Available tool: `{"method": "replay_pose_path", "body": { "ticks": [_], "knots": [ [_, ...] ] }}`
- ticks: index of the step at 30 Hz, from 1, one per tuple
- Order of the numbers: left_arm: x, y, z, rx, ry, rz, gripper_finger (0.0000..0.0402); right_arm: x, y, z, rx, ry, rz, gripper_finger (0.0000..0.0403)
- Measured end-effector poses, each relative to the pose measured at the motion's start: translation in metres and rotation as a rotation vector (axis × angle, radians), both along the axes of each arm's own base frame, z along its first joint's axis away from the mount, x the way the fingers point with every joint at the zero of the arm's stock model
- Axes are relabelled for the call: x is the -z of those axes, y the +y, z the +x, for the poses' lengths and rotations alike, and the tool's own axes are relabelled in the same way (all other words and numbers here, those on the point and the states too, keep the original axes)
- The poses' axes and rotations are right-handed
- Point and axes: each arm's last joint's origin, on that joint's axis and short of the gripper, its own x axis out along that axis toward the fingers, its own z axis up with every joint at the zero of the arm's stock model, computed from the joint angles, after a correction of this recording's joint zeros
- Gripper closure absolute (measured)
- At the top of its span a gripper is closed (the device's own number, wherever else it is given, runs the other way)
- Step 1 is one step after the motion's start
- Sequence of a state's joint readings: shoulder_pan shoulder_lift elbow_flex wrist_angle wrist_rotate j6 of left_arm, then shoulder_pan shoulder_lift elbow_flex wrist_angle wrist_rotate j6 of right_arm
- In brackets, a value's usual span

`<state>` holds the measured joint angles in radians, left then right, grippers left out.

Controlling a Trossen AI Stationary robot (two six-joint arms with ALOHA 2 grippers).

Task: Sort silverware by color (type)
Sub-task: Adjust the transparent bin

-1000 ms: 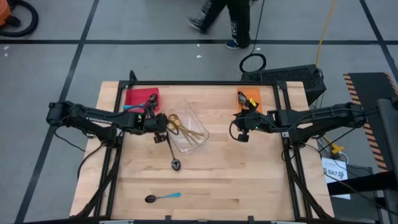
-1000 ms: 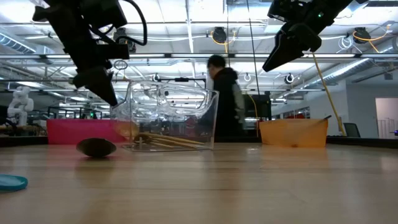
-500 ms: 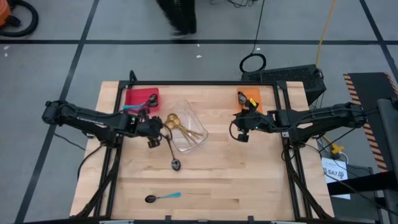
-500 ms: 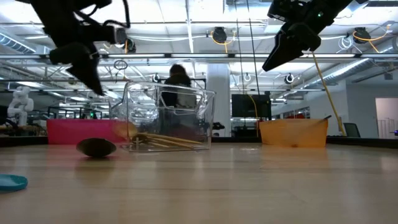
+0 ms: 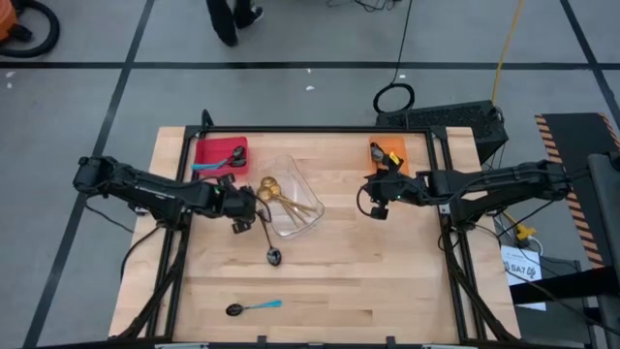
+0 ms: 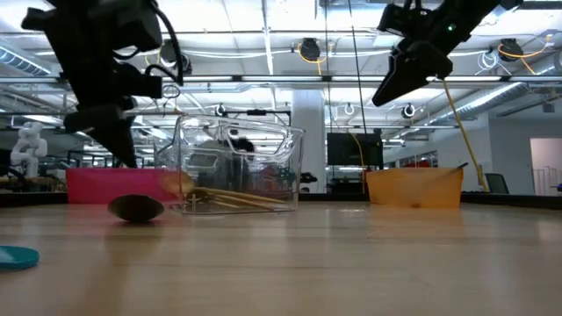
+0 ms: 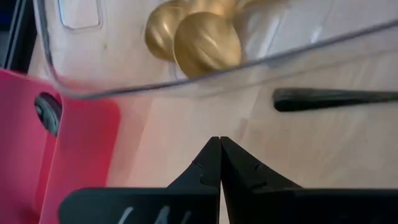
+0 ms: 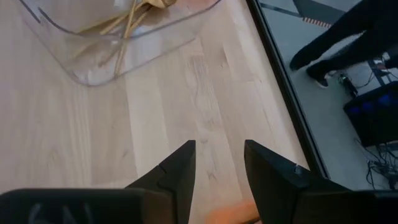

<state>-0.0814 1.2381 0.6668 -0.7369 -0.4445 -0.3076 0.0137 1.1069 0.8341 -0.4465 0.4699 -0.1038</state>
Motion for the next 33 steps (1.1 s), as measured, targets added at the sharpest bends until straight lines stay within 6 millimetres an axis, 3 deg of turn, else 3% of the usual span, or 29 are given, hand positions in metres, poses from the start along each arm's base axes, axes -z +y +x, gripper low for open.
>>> {"method": "replay_pose_path", "body": {
  "ticks": [10,22,27,33],
  "knots": [
    [0.005,0.034,0.019,0.01,-0.045,0.091,0.0399,0.013,-0.008,-0.004,0.05,0.026,0.015,0.0273],
    [-0.017,0.09,0.033,-0.022,-0.218,0.287,0.0399,0.013,-0.008,-0.004,0.042,0.031,0.007,0.0273],
    [-0.039,0.083,0.033,-0.023,-0.22,0.25,0.0399,0.012,-0.007,-0.003,0.033,0.025,0.003,0.0273],
    [-0.059,0.046,0.048,0.27,-0.346,-0.003,0.0399,0.009,-0.008,0.0,-0.031,0.003,0.005,0.0273]
  ]
}}
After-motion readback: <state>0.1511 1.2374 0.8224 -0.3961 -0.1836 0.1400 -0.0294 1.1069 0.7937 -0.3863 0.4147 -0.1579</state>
